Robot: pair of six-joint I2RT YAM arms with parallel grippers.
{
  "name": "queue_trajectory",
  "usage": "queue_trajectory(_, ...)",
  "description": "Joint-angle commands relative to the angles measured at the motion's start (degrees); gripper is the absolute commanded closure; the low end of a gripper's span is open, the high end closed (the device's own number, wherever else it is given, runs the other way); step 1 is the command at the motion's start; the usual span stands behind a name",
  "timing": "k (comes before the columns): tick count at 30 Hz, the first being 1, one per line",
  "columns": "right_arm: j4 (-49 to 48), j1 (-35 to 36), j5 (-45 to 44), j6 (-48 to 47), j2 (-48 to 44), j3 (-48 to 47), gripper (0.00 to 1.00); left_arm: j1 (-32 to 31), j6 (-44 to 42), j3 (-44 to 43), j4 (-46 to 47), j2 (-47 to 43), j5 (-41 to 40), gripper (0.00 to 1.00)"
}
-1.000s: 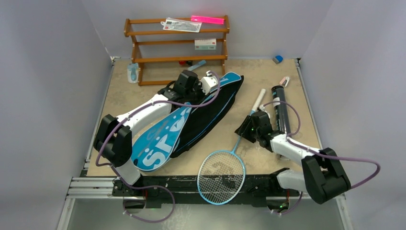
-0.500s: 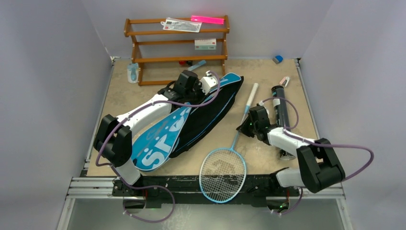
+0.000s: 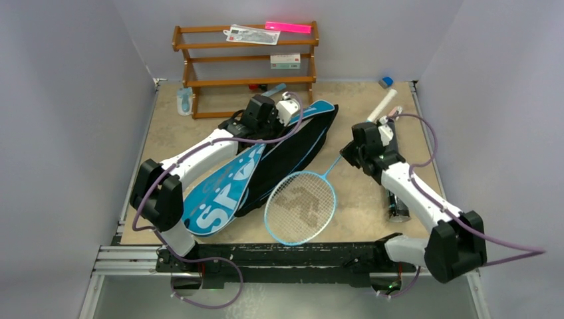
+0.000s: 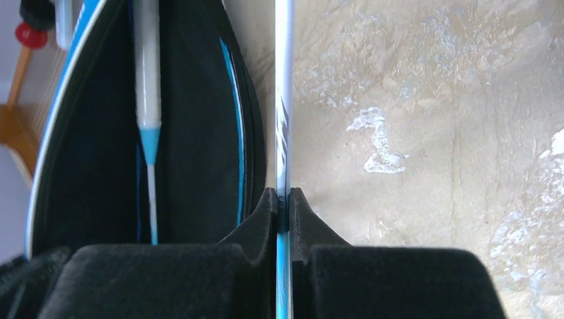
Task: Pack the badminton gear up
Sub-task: Place the racket in the racket bag.
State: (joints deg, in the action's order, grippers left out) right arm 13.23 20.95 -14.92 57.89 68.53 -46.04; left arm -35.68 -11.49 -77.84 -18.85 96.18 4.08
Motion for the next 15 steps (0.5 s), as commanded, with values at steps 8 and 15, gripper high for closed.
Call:
queue_trajectory(8, 23.3, -0.12, -6.04, 17.57, 20.01, -27.6, 1.0, 0.14, 4.58, -2.49, 4.16, -1.83, -2.33, 1.0)
queue_trajectory(15, 21.92, 0.25, -8.48, 21.86, 24.69, -29.8, 1.0, 0.13, 6.93, -2.74, 4.68, -1.75, 1.73, 1.0)
